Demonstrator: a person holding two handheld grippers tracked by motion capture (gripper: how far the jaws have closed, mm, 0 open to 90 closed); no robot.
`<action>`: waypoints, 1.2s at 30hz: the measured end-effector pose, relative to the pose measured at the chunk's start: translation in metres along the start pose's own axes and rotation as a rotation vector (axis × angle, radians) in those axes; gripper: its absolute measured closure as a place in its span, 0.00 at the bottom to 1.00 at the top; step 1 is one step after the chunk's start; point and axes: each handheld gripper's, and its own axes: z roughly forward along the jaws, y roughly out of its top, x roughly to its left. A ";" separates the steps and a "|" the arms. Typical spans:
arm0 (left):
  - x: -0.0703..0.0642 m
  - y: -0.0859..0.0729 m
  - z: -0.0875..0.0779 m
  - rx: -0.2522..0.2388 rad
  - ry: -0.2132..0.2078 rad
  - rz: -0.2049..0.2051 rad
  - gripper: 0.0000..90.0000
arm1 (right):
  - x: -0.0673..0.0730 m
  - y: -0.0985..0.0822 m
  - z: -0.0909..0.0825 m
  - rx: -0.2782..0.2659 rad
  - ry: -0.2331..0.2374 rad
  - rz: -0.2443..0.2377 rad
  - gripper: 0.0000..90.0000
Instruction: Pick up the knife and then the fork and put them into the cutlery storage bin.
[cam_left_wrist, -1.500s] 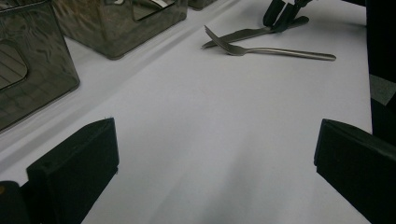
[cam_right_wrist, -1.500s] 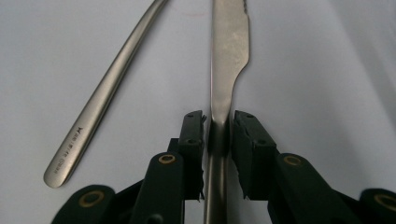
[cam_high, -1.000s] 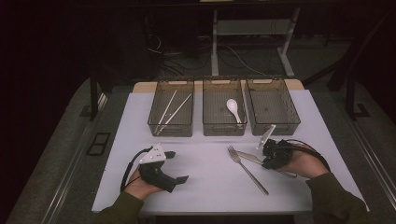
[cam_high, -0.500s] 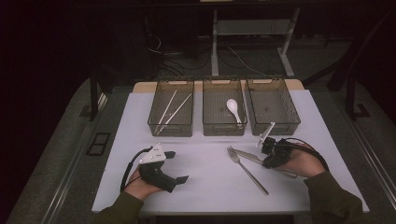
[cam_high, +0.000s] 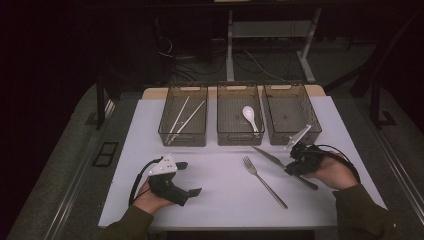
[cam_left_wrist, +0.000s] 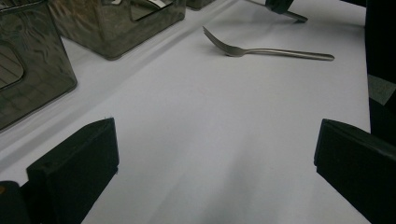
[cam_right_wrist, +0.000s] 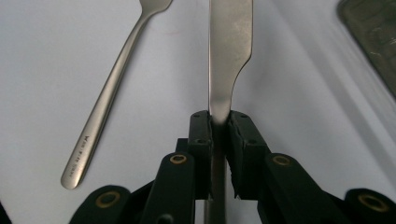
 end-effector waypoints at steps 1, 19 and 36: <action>0.000 0.000 0.000 0.000 -0.001 -0.001 0.00 | 0.000 -0.001 -0.002 -0.011 -0.001 0.001 0.89; -0.001 0.000 -0.001 -0.005 -0.003 -0.004 0.00 | -0.010 -0.004 -0.024 -0.109 -0.008 0.077 0.89; -0.001 0.000 -0.001 -0.007 -0.002 -0.007 0.00 | -0.040 0.008 -0.063 -0.199 -0.065 0.153 0.89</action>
